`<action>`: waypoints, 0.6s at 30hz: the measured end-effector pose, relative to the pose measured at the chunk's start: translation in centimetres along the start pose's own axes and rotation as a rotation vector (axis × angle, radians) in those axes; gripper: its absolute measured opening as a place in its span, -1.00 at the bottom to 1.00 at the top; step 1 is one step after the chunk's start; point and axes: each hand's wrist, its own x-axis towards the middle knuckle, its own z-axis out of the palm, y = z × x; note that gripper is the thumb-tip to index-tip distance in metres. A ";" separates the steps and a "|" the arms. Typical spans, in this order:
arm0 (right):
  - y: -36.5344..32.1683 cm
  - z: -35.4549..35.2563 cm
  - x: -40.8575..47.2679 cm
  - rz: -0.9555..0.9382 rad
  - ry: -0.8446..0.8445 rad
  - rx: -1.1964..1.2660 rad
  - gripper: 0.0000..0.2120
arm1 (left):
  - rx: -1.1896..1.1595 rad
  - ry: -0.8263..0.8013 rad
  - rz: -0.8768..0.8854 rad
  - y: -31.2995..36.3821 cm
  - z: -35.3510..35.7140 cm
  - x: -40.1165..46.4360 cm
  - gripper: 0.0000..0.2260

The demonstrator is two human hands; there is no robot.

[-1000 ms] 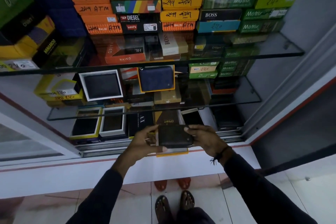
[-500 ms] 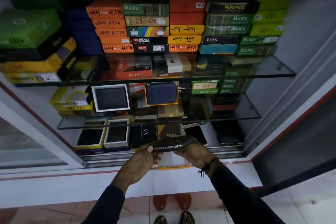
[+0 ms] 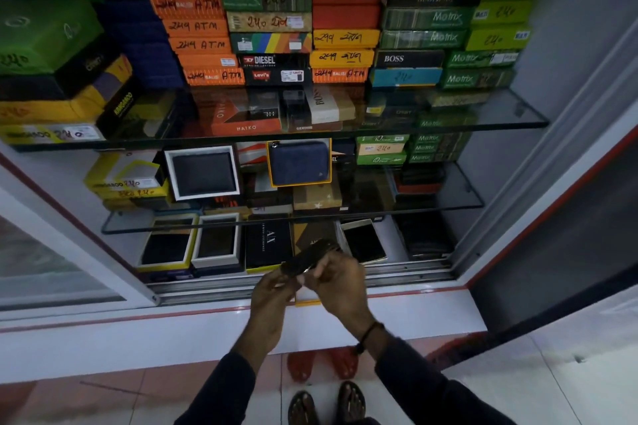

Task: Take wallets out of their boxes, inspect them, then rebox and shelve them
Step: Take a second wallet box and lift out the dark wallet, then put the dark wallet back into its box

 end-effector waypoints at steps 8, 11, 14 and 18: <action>0.6 -3.3 0.9 0.026 -0.053 -0.033 -0.81 | -0.113 -0.019 -0.011 -0.6 -0.8 0.0 -0.34; -0.2 -7.7 3.1 0.091 -0.048 0.130 -0.77 | -0.155 -0.089 0.017 -0.3 -2.1 0.7 -0.33; -0.4 -10.6 3.9 0.128 -0.135 0.259 -0.66 | -0.204 -0.226 -0.003 0.6 -1.9 0.7 -0.39; 2.0 -9.5 4.8 0.262 -0.246 0.337 -0.86 | -0.212 -0.462 -0.057 2.1 0.4 -0.3 -0.28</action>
